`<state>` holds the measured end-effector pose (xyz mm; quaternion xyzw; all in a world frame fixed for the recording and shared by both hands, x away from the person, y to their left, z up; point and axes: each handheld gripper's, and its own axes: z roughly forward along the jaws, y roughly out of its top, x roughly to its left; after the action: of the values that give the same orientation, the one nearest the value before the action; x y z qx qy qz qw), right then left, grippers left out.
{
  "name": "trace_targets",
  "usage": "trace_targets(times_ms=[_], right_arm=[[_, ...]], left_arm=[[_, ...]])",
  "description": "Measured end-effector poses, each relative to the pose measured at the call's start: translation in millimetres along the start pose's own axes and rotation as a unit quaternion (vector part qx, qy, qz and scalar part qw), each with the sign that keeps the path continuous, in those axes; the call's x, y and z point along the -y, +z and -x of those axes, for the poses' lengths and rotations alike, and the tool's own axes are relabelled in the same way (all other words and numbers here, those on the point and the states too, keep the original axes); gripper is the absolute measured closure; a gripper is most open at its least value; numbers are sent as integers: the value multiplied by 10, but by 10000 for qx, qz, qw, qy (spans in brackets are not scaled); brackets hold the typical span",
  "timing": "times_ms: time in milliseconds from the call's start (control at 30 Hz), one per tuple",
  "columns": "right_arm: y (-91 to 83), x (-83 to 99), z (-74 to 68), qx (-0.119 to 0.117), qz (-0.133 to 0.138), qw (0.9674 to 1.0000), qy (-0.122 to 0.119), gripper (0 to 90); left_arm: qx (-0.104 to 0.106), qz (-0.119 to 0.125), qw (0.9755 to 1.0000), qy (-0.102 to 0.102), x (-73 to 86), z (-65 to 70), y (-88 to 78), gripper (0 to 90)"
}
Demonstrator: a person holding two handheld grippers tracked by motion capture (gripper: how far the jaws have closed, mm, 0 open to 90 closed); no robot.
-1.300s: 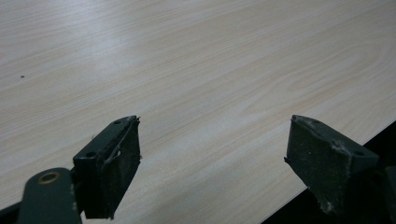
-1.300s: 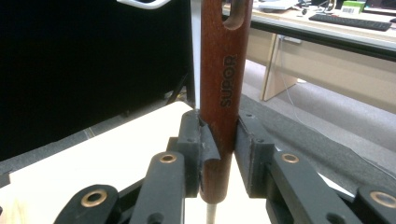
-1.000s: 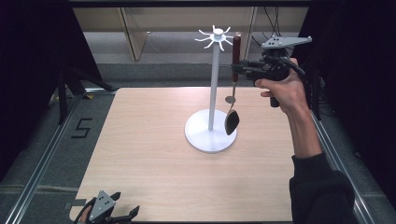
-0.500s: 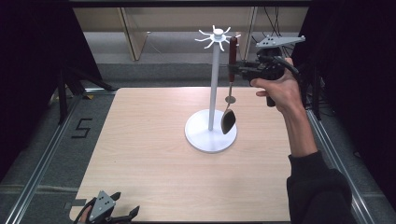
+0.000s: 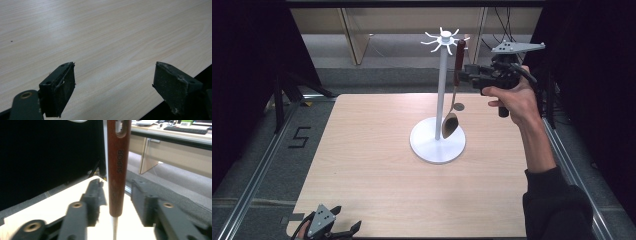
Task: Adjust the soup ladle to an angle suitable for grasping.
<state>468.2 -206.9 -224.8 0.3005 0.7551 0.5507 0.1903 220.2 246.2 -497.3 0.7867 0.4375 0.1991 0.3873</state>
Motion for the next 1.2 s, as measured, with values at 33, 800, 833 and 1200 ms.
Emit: trace_targets(times_ms=[33,800,833,1200], right_arm=[[0,0,0,0,0,10000,0,549],[-325,514,-120,273,-39,9989,-370,432],[-333,560,-133,220,-45,9991,-371,432],[-386,904,-199,209,-194,9991,-309,432]], left_arm=[[0,0,10000,0,0,0,0,169],[-29,99,9998,-164,4,19,17,169],[-43,89,9998,-153,4,17,18,169],[-56,89,9998,-154,4,16,17,169]])
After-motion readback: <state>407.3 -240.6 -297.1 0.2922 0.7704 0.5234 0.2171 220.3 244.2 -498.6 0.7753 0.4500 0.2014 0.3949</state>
